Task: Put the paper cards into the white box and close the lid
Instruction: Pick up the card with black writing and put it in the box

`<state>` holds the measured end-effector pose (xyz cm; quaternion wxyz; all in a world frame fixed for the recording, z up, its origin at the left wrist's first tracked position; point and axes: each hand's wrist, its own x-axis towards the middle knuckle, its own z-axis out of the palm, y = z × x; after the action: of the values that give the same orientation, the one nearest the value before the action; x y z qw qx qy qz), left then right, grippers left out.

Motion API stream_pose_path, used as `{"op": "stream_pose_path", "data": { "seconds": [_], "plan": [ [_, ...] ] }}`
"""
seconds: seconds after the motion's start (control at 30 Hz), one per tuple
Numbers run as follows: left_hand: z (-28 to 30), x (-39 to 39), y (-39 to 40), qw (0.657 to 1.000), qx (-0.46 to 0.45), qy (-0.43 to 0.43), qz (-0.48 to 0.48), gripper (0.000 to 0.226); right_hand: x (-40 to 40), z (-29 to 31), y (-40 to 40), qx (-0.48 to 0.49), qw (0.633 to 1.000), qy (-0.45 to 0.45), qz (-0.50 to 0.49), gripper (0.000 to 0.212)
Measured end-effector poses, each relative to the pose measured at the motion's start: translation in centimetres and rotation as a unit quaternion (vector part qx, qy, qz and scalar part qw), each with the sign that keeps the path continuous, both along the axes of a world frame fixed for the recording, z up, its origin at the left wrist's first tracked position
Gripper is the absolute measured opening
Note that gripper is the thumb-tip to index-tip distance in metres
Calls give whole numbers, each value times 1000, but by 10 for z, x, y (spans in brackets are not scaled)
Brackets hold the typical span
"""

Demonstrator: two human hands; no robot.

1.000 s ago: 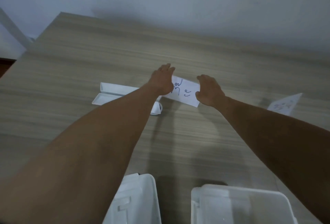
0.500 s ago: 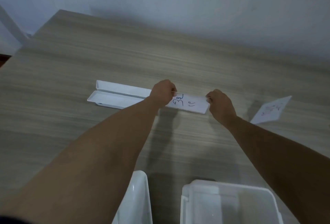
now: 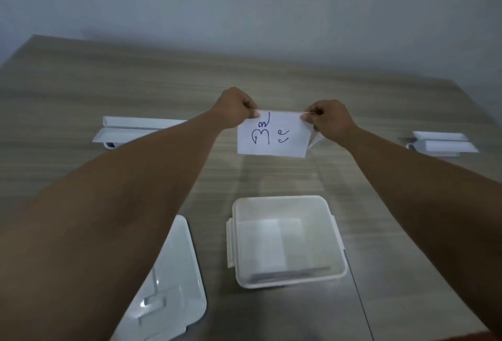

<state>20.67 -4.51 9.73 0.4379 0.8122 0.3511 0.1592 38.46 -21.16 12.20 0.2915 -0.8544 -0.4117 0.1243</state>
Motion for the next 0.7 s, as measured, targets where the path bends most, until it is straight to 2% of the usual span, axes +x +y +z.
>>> {"op": "stream_pose_path", "data": {
  "seconds": [0.1, 0.2, 0.33, 0.47, 0.57, 0.7],
  "plan": [
    [16, -16, -34, 1000, 26, -4, 7, 22, -6, 12, -29, 22, 998, 57, 31, 8],
    [26, -31, -66, 999, 42, 9, 6, 21, -14, 16, -56, 13, 993, 93, 69, 14],
    [34, -43, -115, 997, 71, 43, 7, 21, -18, 13, -103, -9, 988, 99, 121, 27],
    [24, -58, -177, 991, 85, 102, 7, 21, -25, -14, -154, -44, 979, 110, 165, 26],
    [2, -67, -212, 984, 98, 151, -9, 19, -37, -46, -184, -53, 983, 86, 155, 24],
    [-33, -80, -255, 959, 143, 240, -53, 20, -62, -97, -221, -122, 978, -3, 171, 22]
  ]
}}
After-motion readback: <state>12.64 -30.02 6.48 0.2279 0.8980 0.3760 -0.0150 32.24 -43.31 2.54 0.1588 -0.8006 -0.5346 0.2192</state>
